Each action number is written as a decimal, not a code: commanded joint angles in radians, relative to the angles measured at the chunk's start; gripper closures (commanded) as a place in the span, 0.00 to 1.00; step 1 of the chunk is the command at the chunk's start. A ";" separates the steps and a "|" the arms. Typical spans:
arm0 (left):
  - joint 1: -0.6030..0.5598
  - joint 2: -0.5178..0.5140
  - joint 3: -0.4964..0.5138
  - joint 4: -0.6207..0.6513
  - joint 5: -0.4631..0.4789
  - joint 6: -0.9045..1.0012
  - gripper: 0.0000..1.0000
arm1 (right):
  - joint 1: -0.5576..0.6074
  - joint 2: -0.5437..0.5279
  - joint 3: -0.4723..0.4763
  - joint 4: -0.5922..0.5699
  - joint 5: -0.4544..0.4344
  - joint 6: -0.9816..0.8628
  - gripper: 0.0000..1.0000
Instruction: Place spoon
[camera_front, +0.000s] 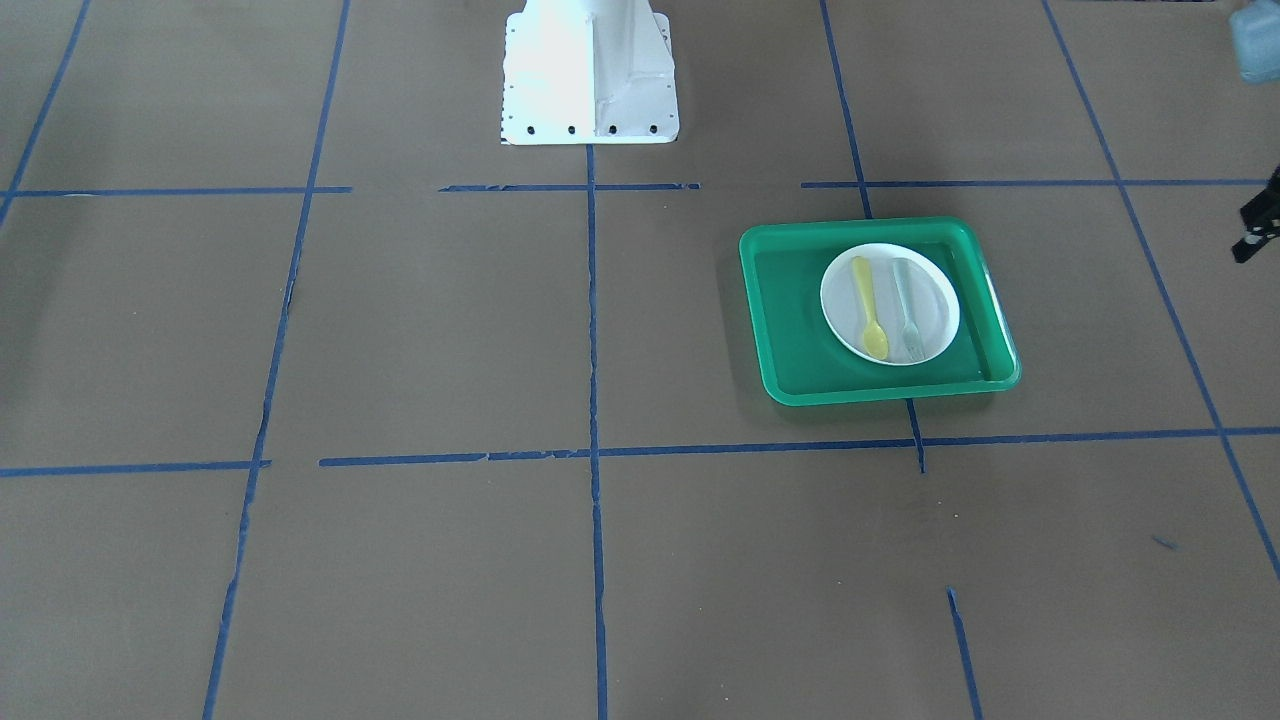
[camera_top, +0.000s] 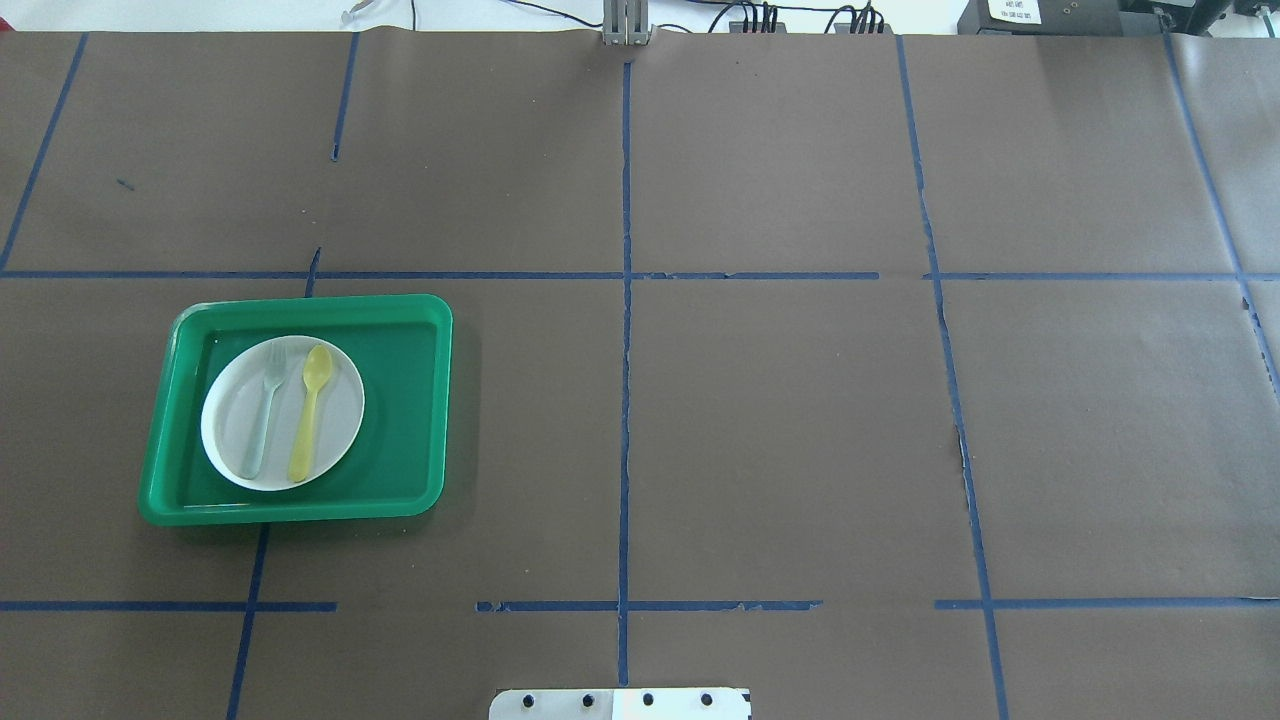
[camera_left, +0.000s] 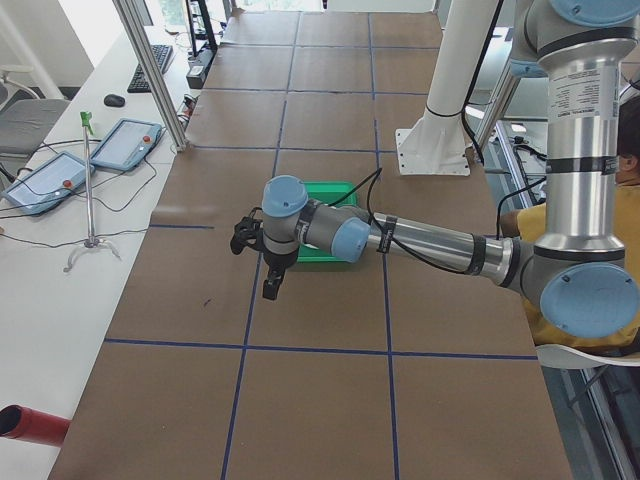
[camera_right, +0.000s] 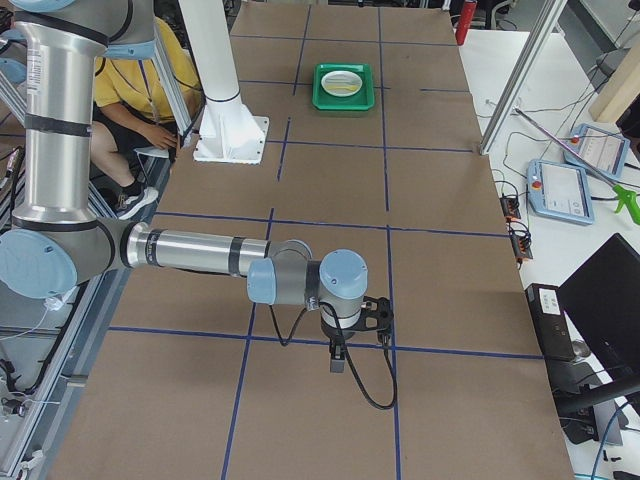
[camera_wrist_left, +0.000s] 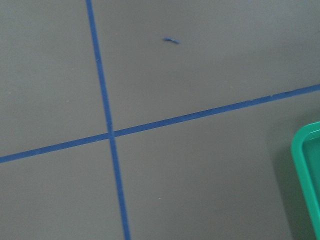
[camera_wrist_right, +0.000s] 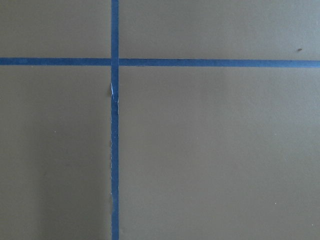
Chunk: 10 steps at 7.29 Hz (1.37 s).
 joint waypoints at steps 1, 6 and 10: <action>0.272 -0.033 -0.049 -0.179 0.116 -0.415 0.00 | 0.000 0.000 0.000 0.000 0.000 0.001 0.00; 0.599 -0.217 0.064 -0.188 0.350 -0.744 0.09 | 0.000 0.000 0.000 0.001 0.000 0.001 0.00; 0.646 -0.226 0.100 -0.188 0.345 -0.748 0.45 | 0.000 0.000 0.000 0.000 0.000 0.001 0.00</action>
